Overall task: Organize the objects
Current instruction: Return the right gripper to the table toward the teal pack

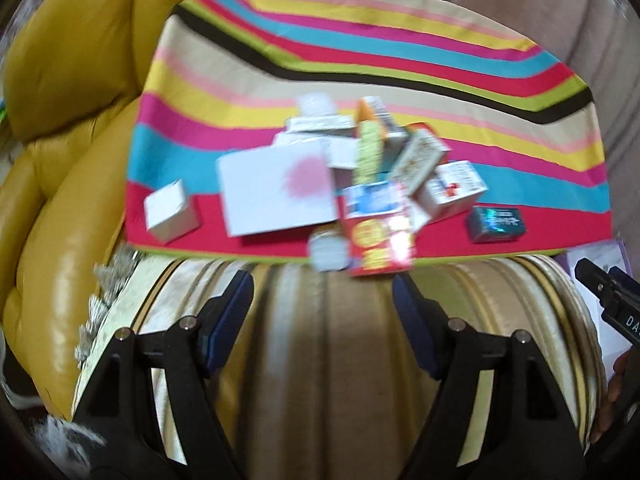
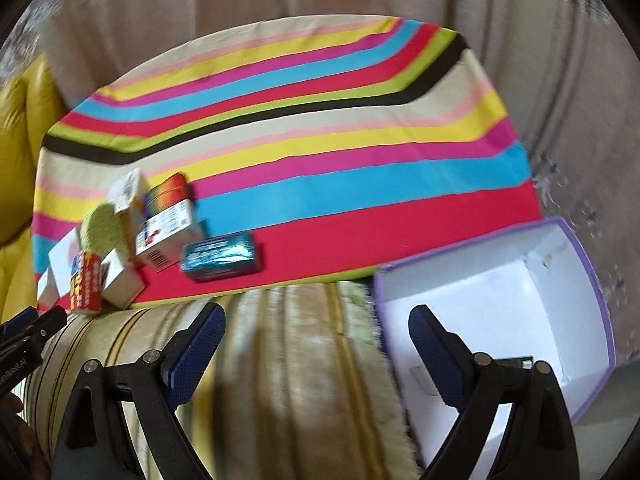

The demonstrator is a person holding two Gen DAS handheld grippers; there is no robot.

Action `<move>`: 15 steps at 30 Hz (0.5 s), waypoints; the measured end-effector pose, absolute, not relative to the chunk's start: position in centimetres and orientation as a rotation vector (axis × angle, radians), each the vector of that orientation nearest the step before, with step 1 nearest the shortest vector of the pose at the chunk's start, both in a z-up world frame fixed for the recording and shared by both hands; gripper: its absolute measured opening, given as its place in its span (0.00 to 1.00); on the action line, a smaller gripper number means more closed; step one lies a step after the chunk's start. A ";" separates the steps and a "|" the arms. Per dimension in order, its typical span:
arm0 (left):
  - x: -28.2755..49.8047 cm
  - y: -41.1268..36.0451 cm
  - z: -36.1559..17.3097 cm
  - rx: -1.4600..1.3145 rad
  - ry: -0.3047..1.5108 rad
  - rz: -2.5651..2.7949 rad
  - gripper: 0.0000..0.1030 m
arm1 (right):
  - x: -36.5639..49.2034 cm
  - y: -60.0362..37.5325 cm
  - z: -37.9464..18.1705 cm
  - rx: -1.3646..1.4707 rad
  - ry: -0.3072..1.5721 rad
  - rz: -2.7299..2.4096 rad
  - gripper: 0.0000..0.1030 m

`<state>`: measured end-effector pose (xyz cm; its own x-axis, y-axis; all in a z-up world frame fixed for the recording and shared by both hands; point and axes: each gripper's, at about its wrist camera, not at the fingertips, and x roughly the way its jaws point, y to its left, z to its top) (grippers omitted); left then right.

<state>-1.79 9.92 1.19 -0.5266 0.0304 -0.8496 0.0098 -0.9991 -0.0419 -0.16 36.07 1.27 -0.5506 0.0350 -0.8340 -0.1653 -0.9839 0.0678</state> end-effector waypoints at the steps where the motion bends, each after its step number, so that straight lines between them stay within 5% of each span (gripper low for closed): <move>1: -1.8 9.4 1.0 -1.534 -0.079 2.737 0.73 | -0.2 35.8 1.1 -1.436 0.198 2.667 0.91; 15: -2.8 9.3 1.0 -1.469 -0.236 2.601 0.80 | -4.9 30.8 -1.5 -1.599 0.006 2.685 0.91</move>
